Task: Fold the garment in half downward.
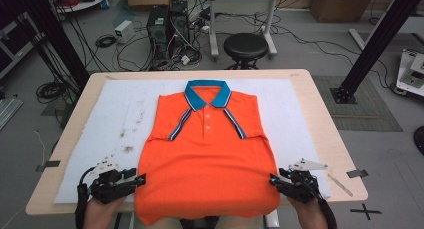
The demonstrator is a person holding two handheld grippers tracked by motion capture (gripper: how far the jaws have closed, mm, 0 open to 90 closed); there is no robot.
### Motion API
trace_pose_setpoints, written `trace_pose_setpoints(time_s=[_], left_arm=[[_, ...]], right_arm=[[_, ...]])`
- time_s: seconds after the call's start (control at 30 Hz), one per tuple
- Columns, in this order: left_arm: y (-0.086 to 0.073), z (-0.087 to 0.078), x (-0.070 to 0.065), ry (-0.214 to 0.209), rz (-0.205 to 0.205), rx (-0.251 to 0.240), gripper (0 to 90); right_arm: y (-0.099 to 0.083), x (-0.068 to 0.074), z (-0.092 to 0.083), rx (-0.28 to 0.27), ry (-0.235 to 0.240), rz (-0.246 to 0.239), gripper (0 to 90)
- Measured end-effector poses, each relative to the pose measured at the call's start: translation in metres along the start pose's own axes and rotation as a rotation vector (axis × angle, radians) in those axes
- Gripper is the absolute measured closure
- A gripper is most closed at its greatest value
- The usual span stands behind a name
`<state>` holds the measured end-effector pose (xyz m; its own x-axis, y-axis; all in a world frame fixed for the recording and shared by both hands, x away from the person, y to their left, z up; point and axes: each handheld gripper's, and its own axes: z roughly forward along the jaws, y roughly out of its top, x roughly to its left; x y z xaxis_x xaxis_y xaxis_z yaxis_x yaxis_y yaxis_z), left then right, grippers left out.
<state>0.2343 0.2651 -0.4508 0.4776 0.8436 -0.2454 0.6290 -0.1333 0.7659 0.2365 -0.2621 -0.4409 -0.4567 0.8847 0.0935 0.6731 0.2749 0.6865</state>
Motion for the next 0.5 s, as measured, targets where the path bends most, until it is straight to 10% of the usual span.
trace_pose_setpoints(time_s=[0.17,0.5], left_arm=[[-0.002,0.000,-0.006,0.059,0.116,0.025,86.3],[-0.008,-0.018,-0.003,-0.017,0.096,0.050,87.4]], right_arm=[[0.002,-0.001,0.005,0.020,-0.006,-0.025,87.5],[-0.005,-0.004,-0.016,0.030,0.037,-0.048,89.3]])
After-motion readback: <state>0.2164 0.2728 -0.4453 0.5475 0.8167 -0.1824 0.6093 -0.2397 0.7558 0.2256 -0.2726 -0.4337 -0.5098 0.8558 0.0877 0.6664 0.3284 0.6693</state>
